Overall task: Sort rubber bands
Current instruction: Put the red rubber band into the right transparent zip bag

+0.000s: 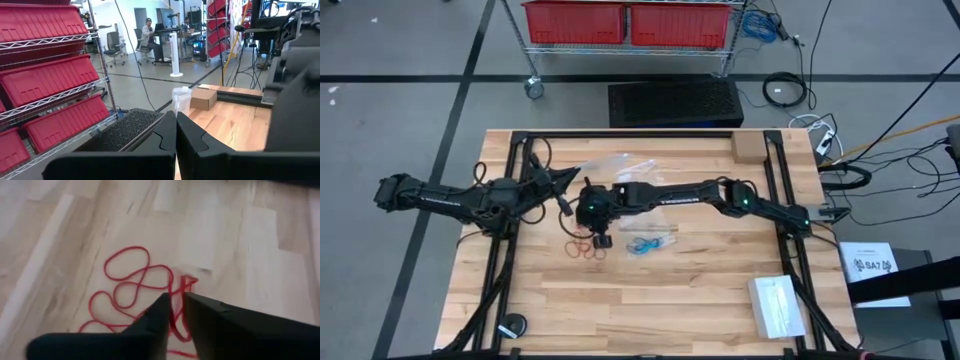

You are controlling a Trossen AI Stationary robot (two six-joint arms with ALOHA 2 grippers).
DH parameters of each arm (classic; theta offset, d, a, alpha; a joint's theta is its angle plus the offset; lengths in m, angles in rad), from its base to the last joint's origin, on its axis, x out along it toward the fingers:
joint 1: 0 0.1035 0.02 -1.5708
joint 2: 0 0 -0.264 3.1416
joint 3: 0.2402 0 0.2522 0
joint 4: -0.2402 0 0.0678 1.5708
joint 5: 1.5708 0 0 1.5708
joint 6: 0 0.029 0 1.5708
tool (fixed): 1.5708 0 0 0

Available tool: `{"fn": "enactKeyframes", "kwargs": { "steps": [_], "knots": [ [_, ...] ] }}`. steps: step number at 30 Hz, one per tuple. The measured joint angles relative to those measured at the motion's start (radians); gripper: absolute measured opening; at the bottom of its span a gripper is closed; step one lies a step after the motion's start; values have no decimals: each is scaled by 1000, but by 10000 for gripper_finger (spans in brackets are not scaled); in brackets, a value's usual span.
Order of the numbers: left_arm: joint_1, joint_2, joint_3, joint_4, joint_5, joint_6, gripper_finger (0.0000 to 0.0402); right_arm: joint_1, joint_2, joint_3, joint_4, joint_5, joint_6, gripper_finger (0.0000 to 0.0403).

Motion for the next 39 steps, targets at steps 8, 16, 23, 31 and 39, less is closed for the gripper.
{"fn": "enactKeyframes", "kwargs": {
  "steps": [8,16,23,31,39],
  "knots": [
    [-1,0,0,-2,-7,-5,0,-4,-30,0,-57,-4,6,175],
    [-1,0,0,-13,-10,0,0,-28,-1,-1,-129,-6,-36,202],
    [-1,0,0,-14,-9,0,0,-6,12,0,-108,-12,-48,186],
    [-1,0,0,-11,-8,-3,0,-4,79,-1,-106,-12,-35,153],
    [-1,-1,0,-12,-8,-4,0,-4,100,-1,-97,-6,-13,136]
  ]
}}
